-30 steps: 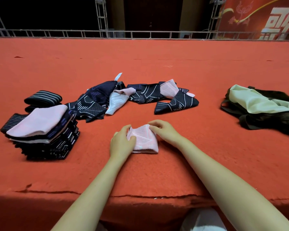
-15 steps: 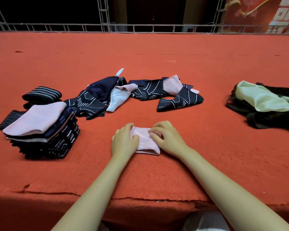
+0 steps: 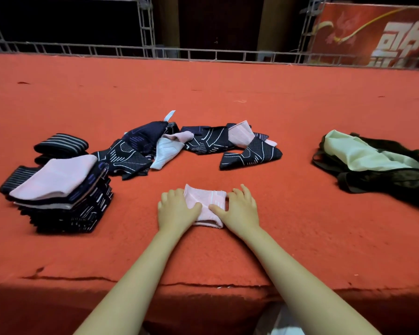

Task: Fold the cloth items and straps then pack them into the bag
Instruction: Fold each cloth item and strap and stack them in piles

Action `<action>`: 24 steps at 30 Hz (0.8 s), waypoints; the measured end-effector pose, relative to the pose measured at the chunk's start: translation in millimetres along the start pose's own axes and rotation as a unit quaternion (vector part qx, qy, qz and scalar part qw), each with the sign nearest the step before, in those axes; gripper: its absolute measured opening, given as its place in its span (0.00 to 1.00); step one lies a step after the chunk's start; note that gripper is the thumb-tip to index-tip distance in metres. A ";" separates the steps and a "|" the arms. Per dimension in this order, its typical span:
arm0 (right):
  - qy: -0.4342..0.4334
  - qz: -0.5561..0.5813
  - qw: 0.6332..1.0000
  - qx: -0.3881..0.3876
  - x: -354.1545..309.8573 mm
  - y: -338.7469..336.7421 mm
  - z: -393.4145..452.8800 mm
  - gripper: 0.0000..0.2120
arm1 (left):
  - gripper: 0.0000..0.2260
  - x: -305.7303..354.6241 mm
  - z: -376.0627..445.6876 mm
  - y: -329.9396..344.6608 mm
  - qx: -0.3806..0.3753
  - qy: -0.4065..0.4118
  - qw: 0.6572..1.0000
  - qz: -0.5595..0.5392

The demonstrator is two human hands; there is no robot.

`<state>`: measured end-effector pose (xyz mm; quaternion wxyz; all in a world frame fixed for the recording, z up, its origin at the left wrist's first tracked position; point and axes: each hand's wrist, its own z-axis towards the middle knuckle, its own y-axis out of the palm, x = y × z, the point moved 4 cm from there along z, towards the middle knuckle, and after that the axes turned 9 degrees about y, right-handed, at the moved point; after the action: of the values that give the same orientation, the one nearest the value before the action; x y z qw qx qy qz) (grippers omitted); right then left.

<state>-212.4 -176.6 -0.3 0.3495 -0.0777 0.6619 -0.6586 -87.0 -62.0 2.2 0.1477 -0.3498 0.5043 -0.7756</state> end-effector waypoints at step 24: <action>-0.030 0.511 0.842 -0.169 -285.9 -38.3 2.4 0.19 | 0.22 -146.7 34.7 -256.2 0.272 0.011 0.956 -0.112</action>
<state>-12.1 -22.2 138.4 0.6375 0.1937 0.6983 -0.2618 73.1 114.5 179.8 0.1442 -0.3420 0.2338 -0.8986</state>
